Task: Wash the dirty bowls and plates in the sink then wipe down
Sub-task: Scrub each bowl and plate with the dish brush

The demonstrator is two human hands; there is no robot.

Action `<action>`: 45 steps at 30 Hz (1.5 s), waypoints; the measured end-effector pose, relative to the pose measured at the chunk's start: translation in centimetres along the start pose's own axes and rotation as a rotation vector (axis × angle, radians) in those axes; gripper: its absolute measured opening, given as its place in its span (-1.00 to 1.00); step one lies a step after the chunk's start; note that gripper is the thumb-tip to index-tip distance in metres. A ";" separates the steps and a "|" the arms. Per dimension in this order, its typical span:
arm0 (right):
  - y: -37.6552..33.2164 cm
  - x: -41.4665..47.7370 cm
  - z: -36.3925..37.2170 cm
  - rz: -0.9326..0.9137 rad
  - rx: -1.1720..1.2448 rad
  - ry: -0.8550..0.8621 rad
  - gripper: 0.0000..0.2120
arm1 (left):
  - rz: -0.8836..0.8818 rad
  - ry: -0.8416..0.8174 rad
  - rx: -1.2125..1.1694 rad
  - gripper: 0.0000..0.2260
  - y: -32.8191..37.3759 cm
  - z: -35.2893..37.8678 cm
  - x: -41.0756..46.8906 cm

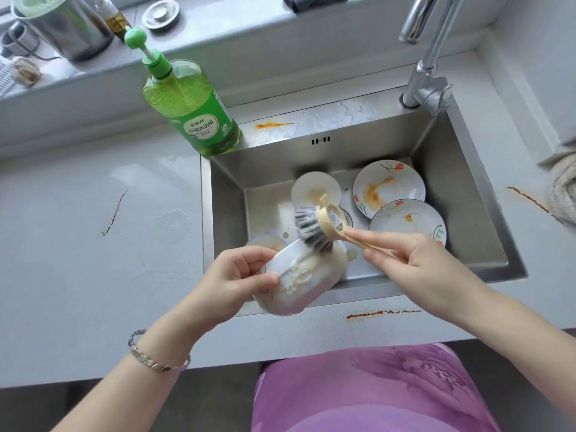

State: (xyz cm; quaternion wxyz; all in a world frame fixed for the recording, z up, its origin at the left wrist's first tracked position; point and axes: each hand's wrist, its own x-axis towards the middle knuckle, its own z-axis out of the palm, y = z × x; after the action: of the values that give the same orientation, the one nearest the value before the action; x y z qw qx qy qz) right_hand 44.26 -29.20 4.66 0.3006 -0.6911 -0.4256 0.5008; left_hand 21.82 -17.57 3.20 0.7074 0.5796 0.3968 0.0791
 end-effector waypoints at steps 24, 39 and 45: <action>4.1 2.8 5.6 0.117 0.070 0.186 -0.66 | 0.025 0.572 -0.437 -0.85 0.5 0.7 2.5; 8.7 5.7 1.2 0.376 -0.040 0.285 -0.67 | -0.125 0.458 0.354 -0.93 -4.2 -0.9 13.4; 12.0 8.0 -1.3 0.436 -0.006 0.337 -0.66 | -0.115 0.265 0.671 -0.93 -6.9 -1.6 21.8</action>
State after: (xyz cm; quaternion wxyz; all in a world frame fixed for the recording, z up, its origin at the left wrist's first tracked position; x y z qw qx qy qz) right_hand 50.00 -27.50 -8.51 0.2504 -0.8410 -0.2123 0.4301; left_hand 33.05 -6.07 -13.14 0.4238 0.7409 0.5207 -0.0212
